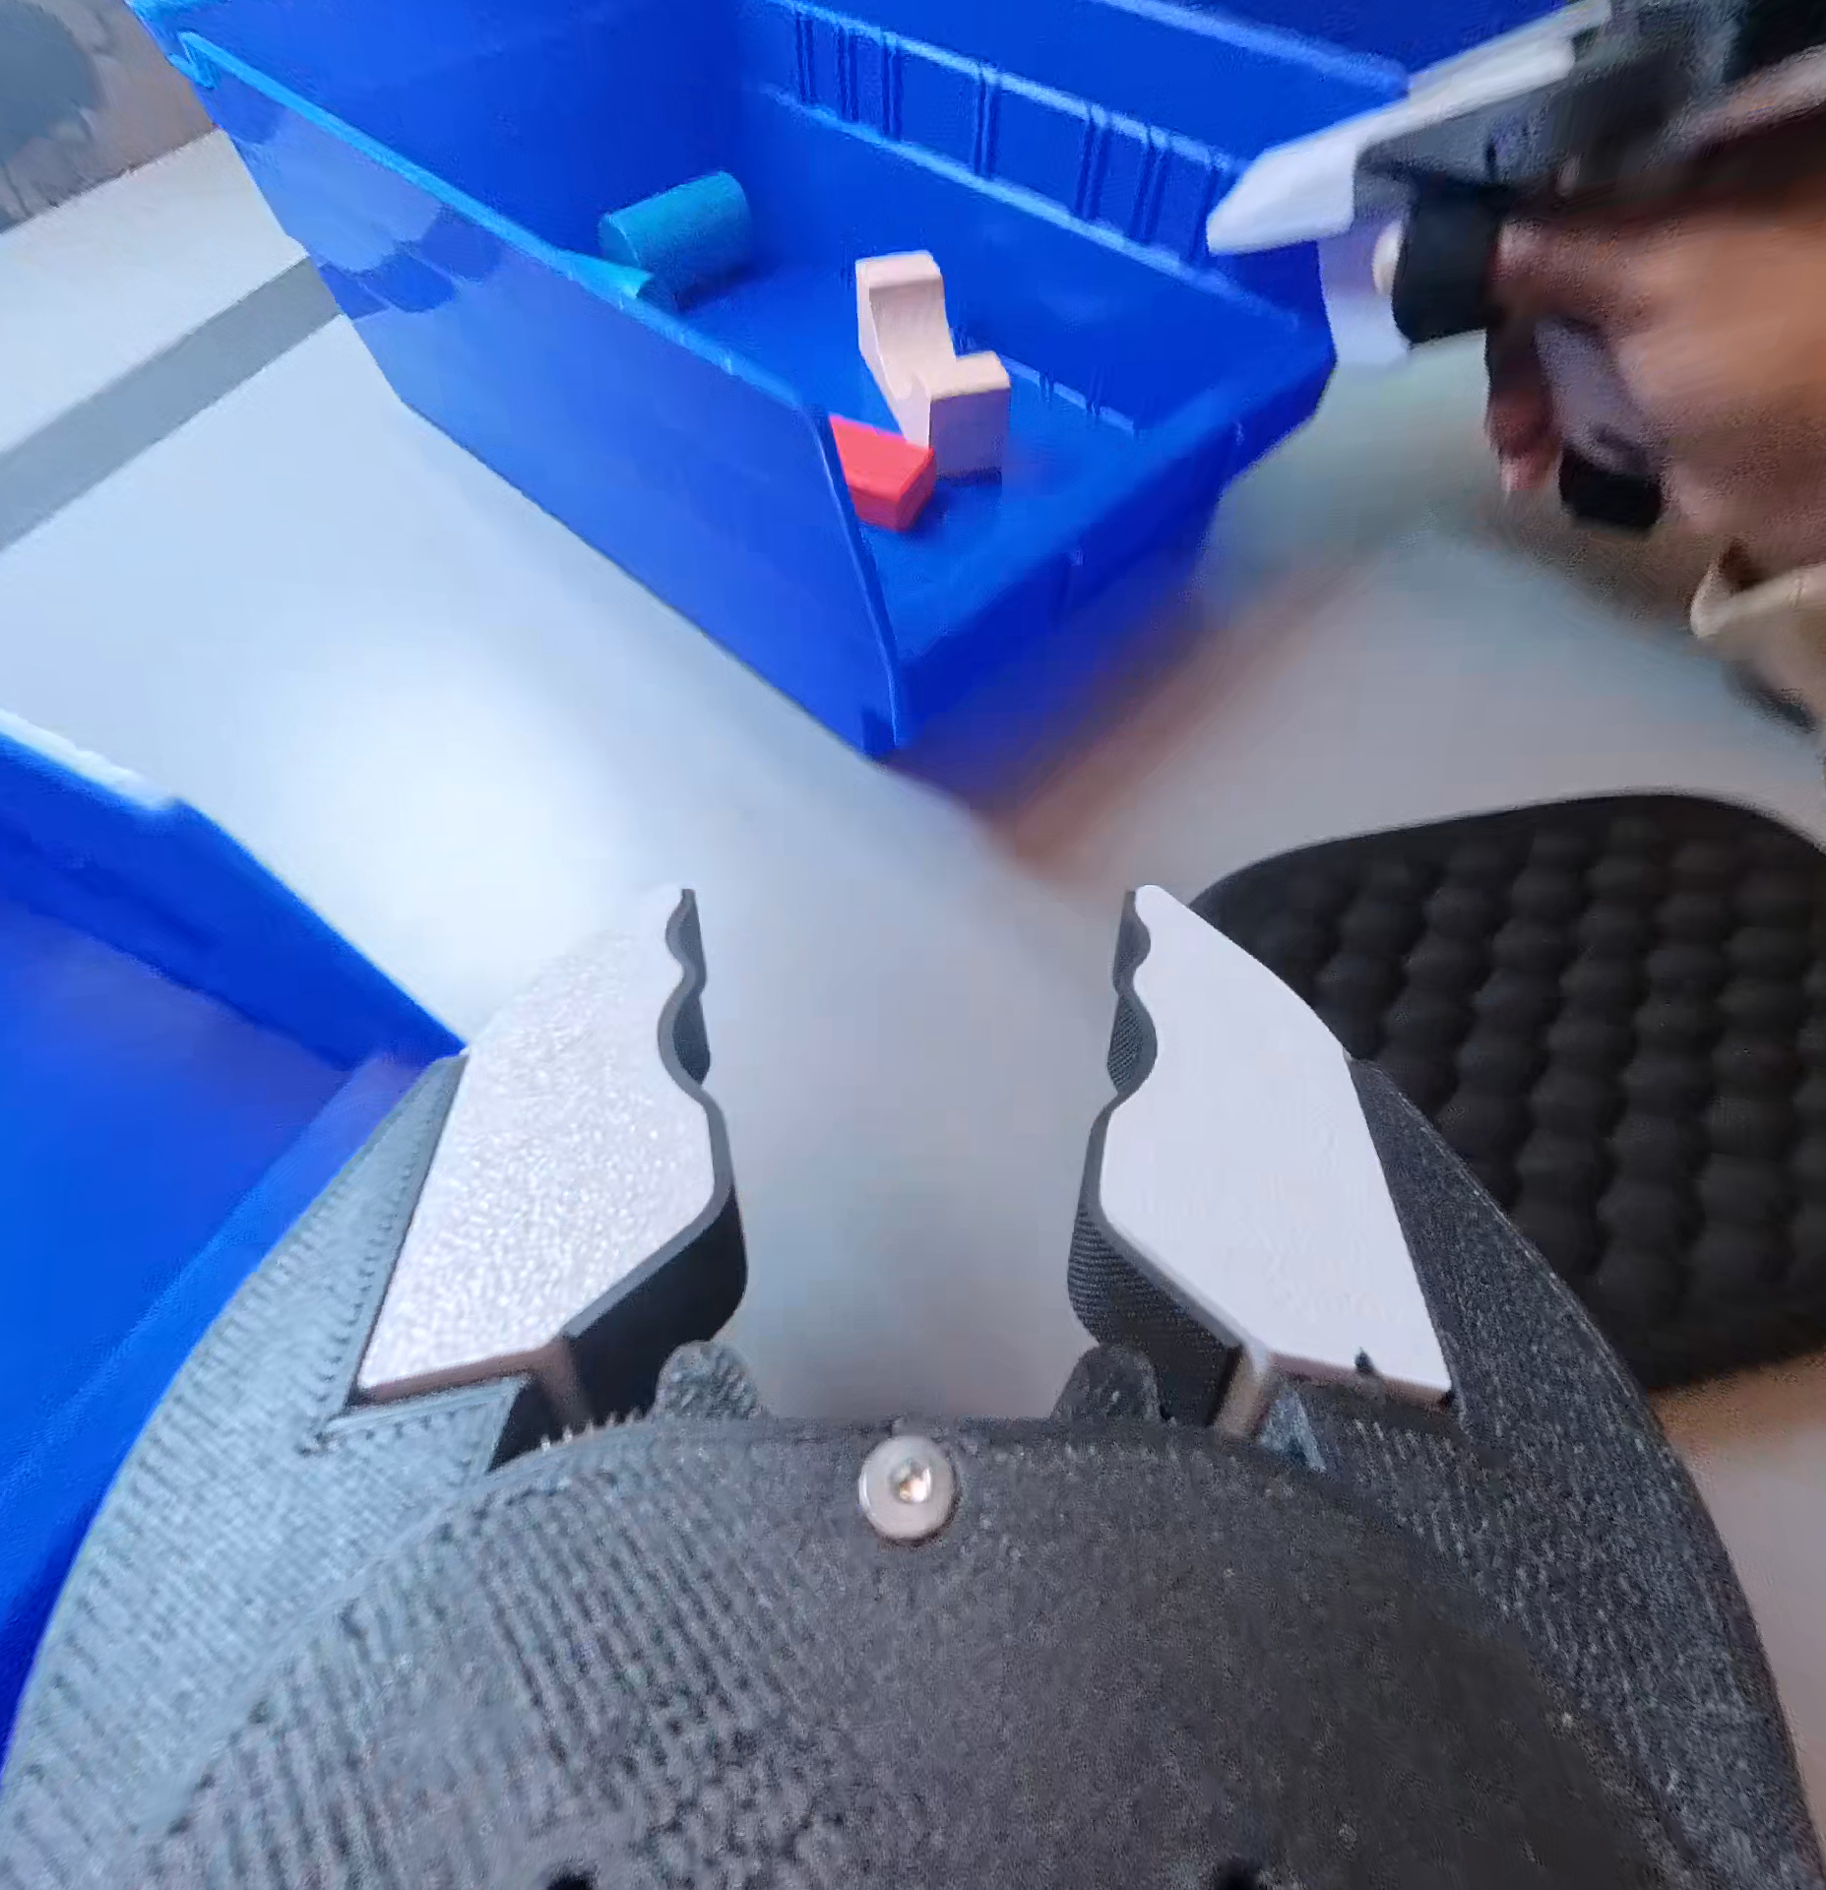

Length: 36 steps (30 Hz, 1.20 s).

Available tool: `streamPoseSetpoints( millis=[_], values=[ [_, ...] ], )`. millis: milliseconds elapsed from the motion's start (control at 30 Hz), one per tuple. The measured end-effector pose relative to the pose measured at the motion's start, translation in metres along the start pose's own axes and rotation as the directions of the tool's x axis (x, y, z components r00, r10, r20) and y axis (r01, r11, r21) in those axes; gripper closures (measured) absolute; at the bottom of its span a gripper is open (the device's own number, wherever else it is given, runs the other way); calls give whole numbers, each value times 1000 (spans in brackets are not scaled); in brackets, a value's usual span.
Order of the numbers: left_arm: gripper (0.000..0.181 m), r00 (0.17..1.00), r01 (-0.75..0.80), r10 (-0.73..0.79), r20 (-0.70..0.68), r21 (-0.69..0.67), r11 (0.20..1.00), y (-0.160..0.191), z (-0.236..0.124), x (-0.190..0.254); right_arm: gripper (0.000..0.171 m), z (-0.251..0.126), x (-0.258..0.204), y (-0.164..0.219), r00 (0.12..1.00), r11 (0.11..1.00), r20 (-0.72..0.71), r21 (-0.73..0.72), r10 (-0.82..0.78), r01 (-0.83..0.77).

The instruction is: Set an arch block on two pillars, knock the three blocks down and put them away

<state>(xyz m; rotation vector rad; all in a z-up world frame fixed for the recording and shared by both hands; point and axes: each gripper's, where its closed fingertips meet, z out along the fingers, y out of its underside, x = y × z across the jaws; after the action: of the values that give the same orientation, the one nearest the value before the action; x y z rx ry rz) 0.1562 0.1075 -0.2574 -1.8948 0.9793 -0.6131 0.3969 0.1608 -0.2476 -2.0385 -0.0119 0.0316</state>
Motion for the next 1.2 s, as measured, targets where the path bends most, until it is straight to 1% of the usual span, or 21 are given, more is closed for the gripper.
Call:
streamPoseSetpoints(
  millis=[33,100,200,233,267,300,400,500,567,633,700,767,833,900,1033,1133,1200],
  values=[
    [100,999,39,-38,-12,22,999,-4,3,2,166,-9,-10,5,1000,1000,11,3,0,0],
    [102,998,59,-59,-3,60,996,-8,3,3,166,-26,-33,13,999,1000,43,16,-13,12],
    [124,998,6,-9,60,59,998,-4,-2,-1,167,-42,-70,21,992,999,120,23,-36,34],
    [118,996,20,-24,82,49,999,-1,-5,-4,167,-45,-80,22,990,999,130,28,-48,45],
    [118,993,30,-34,111,38,999,1,-8,-9,167,-46,-86,23,991,998,123,31,-59,56],
    [121,992,41,-44,118,32,999,3,-13,-12,165,-48,-93,22,990,998,130,36,-61,57],
    [137,984,127,-133,118,53,990,3,-31,-23,163,-57,-110,18,985,995,155,68,-80,71],
    [142,981,76,-85,172,59,995,0,-45,-28,163,-72,-121,12,985,989,145,128,-93,74],
    [144,981,34,-53,189,105,994,-14,-57,-23,163,-85,-121,5,987,982,134,181,-86,61],
    [142,976,-53,24,216,128,990,-32,-76,-10,164,-100,-121,-6,987,973,130,218,-98,68],
    [144,961,-132,91,260,144,981,-49,-104,1,164,-119,-130,-22,980,963,158,260,-119,75],
    [145,938,-186,141,317,117,975,-58,-136,6,163,-136,-150,-37,967,952,207,292,-151,86],
    [144,918,-196,154,367,81,977,-57,-172,4,162,-144,-180,-47,940,949,294,305,-172,79],
    [143,895,-182,145,421,48,982,-49,-210,2,163,-145,-218,-49,902,956,394,289,-177,61],
    [141,825,-136,144,547,-55,989,-6,-289,-4,164,-152,-307,-38,800,963,558,256,-222,88],
    [139,788,-66,111,605,-97,993,34,-345,-2,163,-163,-373,-20,701,965,667,220,-254,141],
    [139,778,-16,85,622,-117,993,58,-376,-2,161,-169,-412,-6,631,967,732,191,-256,171]
  ],
)
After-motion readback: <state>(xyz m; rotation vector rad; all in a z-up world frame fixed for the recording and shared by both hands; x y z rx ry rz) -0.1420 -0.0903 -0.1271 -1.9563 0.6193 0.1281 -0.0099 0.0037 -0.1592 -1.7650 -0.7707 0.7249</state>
